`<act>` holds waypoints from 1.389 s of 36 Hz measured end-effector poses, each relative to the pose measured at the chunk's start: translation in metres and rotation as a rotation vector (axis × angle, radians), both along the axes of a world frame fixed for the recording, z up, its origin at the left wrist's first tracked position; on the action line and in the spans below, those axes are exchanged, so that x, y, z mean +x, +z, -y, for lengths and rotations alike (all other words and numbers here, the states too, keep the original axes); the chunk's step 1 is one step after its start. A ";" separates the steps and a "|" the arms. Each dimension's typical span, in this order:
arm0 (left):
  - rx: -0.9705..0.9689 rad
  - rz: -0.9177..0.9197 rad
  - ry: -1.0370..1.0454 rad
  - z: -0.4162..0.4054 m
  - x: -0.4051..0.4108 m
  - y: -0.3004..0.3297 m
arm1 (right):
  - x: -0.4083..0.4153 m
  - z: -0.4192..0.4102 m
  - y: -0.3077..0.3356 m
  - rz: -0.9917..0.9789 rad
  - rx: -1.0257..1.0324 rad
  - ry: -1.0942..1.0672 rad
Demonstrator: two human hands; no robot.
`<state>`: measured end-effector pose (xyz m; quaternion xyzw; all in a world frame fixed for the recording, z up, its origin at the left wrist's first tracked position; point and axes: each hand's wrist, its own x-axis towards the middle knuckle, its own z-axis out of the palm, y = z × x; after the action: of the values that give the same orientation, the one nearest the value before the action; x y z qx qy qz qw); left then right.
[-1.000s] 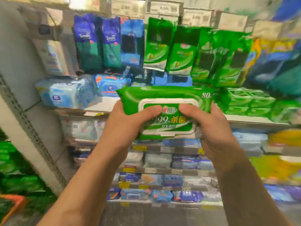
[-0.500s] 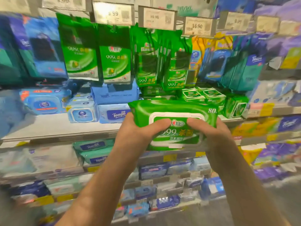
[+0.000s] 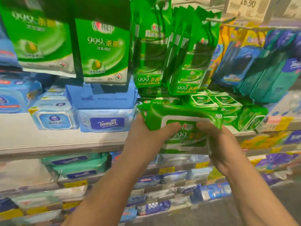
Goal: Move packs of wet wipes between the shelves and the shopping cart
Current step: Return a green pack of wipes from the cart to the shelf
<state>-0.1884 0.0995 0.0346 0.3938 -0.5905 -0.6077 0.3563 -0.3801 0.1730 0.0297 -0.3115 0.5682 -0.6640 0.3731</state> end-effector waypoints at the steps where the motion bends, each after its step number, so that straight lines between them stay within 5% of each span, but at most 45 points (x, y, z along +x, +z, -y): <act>1: -0.003 0.026 0.004 0.002 -0.002 0.000 | -0.004 0.004 -0.001 0.008 0.010 0.007; 19: -0.137 0.453 0.213 0.022 -0.039 0.011 | -0.055 0.054 0.013 0.106 0.181 0.269; 29: -0.130 0.549 0.225 0.034 -0.055 0.021 | -0.063 0.061 0.043 -0.297 0.477 0.177; 40: -0.076 0.595 0.230 0.037 -0.060 0.023 | -0.062 0.069 0.029 -0.693 0.488 0.047; 44: 0.030 0.490 0.246 0.043 -0.062 0.022 | -0.058 0.075 0.014 -0.913 0.337 -0.229; 47: 0.079 0.443 0.235 0.050 -0.064 0.017 | -0.054 0.081 0.004 -1.273 -0.020 -0.473; 50: 0.161 0.358 0.229 0.058 -0.065 0.009 | -0.056 0.088 -0.009 -1.472 -0.284 -0.414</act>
<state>-0.2535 0.0410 0.0433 0.5871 -0.5452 -0.5289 0.2798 -0.4364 0.0846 0.0209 -0.6046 0.6258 -0.4086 -0.2755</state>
